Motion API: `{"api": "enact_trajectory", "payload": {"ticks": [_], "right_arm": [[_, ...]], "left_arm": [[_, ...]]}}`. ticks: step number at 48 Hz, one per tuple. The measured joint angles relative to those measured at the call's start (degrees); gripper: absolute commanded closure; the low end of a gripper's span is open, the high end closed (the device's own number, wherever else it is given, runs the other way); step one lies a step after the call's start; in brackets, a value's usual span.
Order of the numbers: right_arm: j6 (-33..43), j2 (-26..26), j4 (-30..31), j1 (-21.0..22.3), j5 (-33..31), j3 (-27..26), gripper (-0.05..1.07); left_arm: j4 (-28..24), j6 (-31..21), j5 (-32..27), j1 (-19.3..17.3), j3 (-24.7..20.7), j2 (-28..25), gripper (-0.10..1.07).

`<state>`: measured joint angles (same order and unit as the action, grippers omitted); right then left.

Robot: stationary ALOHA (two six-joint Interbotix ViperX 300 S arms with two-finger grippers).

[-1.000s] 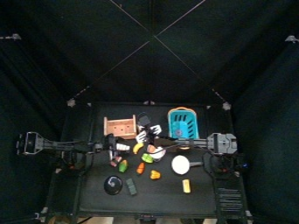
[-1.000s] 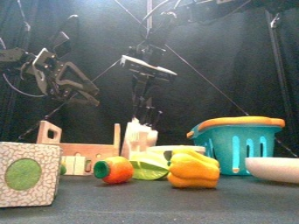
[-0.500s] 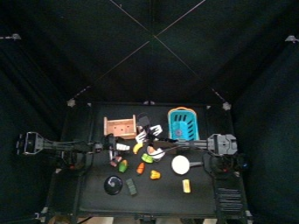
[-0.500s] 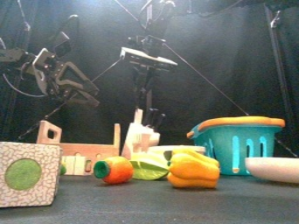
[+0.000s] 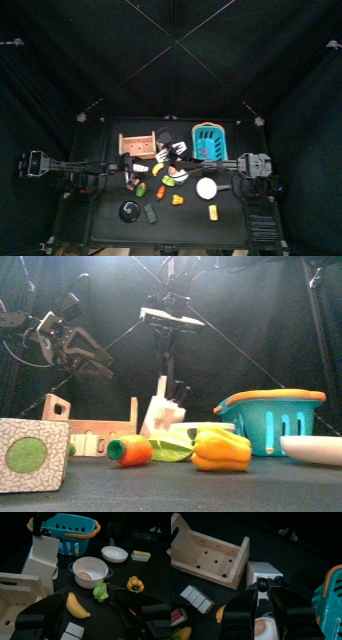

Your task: Grab cleaver handle

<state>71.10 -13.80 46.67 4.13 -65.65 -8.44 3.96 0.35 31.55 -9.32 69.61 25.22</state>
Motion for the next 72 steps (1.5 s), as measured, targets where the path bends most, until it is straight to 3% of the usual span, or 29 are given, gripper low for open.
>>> {"api": "enact_trajectory", "payload": {"ticks": [24,50,72], "right_arm": [[1.14,0.09,7.21,-5.01,-1.05,2.11,0.43],[2.02,5.54,11.07,-8.96,-2.72,5.98,0.43],[2.2,7.91,13.01,-11.43,-3.96,6.15,0.43]], "left_arm": [[0.09,0.0,0.0,-0.09,0.26,0.0,0.02],[0.0,0.0,0.09,-0.26,0.35,0.0,0.02],[0.09,0.0,0.0,-0.53,0.35,0.0,0.02]]}}
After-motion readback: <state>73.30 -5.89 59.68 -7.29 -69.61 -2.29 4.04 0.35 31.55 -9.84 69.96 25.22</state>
